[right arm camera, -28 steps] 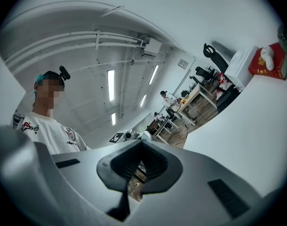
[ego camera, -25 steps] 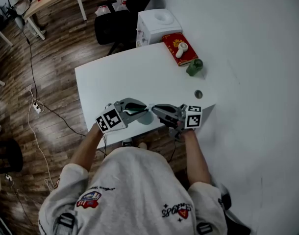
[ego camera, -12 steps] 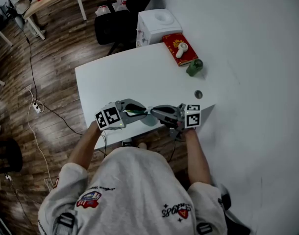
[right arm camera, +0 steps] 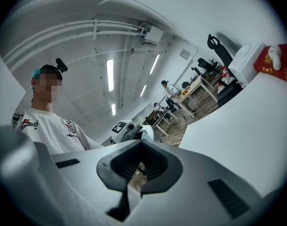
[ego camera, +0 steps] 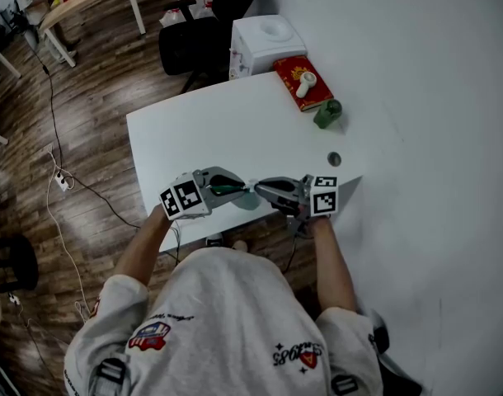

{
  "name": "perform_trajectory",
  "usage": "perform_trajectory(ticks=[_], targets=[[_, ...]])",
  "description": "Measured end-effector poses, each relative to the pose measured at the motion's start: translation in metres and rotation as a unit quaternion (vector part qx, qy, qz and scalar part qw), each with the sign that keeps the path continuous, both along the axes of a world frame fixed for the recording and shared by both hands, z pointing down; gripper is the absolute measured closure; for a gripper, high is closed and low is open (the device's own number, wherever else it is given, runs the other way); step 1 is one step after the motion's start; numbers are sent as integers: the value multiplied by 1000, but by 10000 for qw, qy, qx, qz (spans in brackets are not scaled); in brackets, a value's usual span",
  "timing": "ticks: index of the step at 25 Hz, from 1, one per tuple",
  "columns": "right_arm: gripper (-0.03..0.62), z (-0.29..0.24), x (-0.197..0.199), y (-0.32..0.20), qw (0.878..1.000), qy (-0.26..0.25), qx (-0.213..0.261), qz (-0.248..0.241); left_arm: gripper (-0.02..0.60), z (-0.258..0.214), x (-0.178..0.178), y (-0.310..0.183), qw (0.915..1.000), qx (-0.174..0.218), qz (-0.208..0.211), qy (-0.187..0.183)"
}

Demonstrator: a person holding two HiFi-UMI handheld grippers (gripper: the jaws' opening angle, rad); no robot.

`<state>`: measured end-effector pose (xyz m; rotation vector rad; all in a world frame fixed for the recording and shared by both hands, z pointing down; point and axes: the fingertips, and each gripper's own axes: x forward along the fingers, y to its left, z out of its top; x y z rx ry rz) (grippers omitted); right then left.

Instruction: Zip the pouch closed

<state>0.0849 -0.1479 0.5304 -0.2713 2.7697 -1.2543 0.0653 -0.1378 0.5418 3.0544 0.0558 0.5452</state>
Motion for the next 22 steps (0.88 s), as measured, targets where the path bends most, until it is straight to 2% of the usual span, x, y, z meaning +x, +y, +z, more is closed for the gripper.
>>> perform_trajectory(ticks=[5, 9, 22], targets=[[591, 1, 2, -3, 9998, -50, 41, 165, 545, 1, -1, -4, 9997, 160, -158, 29], [591, -6, 8, -5, 9987, -344, 17, 369, 546, 6, -5, -5, 9993, 277, -218, -84], [591, -1, 8, -4, 9986, -318, 7, 423, 546, 20, -11, -6, 9985, 347, -350, -227]])
